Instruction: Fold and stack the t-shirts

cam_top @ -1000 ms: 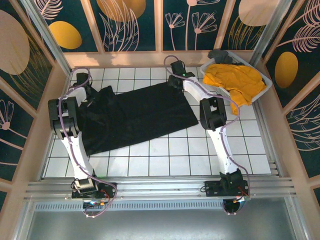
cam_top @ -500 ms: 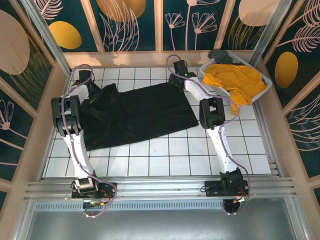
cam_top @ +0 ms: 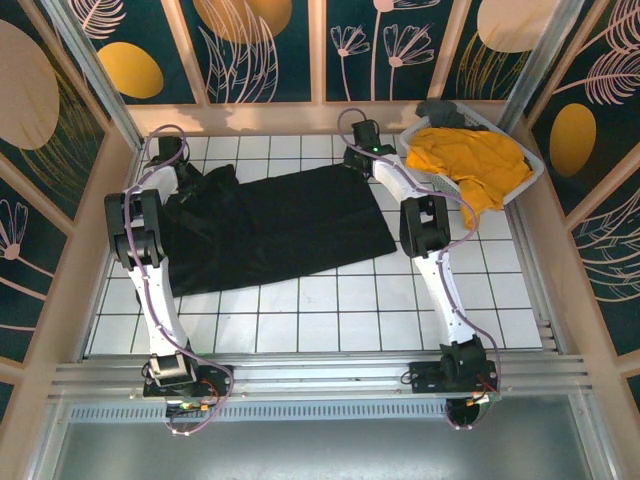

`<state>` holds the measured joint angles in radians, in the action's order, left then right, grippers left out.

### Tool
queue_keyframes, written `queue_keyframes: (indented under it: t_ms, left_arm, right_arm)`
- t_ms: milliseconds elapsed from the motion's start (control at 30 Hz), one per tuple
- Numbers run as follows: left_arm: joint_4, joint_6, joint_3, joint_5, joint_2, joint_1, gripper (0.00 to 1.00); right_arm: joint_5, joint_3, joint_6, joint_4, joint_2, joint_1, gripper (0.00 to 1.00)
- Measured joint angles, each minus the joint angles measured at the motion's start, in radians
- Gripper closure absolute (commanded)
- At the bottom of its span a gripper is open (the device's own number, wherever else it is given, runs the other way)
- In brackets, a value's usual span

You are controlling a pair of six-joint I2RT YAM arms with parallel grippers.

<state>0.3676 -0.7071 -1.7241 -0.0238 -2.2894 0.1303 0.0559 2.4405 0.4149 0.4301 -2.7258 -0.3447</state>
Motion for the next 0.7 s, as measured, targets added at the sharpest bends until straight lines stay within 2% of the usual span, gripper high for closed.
queue_keyframes:
  t_ms: [167,433,700]
  left_arm:
    - [0.013,0.001,-0.014,-0.002,-0.003,-0.001,1.0]
    - [0.021,0.013,-0.024,-0.011,0.007,-0.01,1.0]
    - [0.017,0.017,-0.024,-0.047,0.077,-0.018,1.0]
  right_arm:
    - [0.043,-0.06,0.005,-0.029,0.031,-0.003,1.0]
    - [0.12,-0.232,0.006,-0.032,0.165,0.009,1.0]
    - [0.113,-0.295,0.01,-0.031,0.265,0.05,1.0]
